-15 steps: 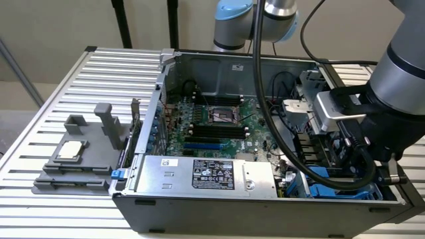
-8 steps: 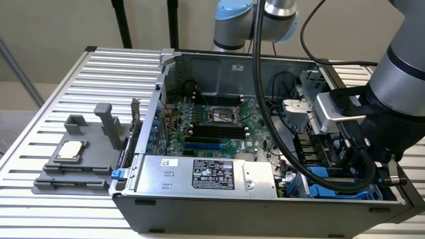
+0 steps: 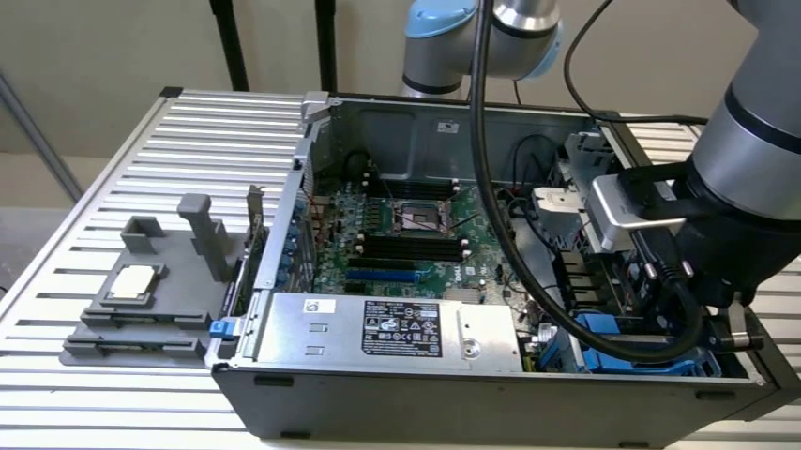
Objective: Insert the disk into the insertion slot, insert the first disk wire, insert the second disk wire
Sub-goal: 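Insert the first disk wire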
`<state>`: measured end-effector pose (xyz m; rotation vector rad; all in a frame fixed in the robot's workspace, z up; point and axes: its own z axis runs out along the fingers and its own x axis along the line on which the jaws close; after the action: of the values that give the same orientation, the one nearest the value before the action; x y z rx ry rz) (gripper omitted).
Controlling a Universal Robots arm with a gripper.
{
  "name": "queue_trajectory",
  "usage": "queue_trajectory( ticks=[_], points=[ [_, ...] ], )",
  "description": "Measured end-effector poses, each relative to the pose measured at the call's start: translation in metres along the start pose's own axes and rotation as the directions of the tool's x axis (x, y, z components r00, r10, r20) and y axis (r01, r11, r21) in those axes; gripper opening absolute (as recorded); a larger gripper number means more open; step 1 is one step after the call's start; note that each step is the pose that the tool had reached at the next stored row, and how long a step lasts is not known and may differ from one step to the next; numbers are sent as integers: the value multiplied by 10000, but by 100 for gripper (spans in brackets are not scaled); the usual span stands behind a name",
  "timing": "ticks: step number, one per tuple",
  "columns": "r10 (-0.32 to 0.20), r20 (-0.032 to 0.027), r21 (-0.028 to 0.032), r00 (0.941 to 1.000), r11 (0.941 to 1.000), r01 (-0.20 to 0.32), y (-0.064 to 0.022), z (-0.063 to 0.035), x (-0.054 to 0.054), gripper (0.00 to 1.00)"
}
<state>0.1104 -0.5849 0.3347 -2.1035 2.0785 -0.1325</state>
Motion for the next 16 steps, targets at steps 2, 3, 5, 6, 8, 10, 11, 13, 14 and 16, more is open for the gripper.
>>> queue_trajectory(
  ticks=[2,3,5,6,8,10,11,13,14,16],
  points=[
    [0,0,0,10000,10000,0,0,0,-3,18],
    [-1,-2,0,10000,10000,1,0,0,-5,18],
    [-1,-3,-1,10000,10000,1,0,0,-9,18],
    [-1,-3,0,10000,10000,1,0,0,-12,18],
    [-1,-3,0,10000,10000,1,0,1,-15,18],
    [0,-4,-1,10000,10000,0,-1,1,-17,18],
    [0,-4,-1,10000,10000,0,-5,2,-17,18],
    [0,-5,0,10000,10000,0,-12,3,-18,18],
    [-1,-4,-1,10000,10000,1,-16,5,-18,18],
    [0,-3,0,10000,10000,0,-18,11,-17,18]
  ],
)
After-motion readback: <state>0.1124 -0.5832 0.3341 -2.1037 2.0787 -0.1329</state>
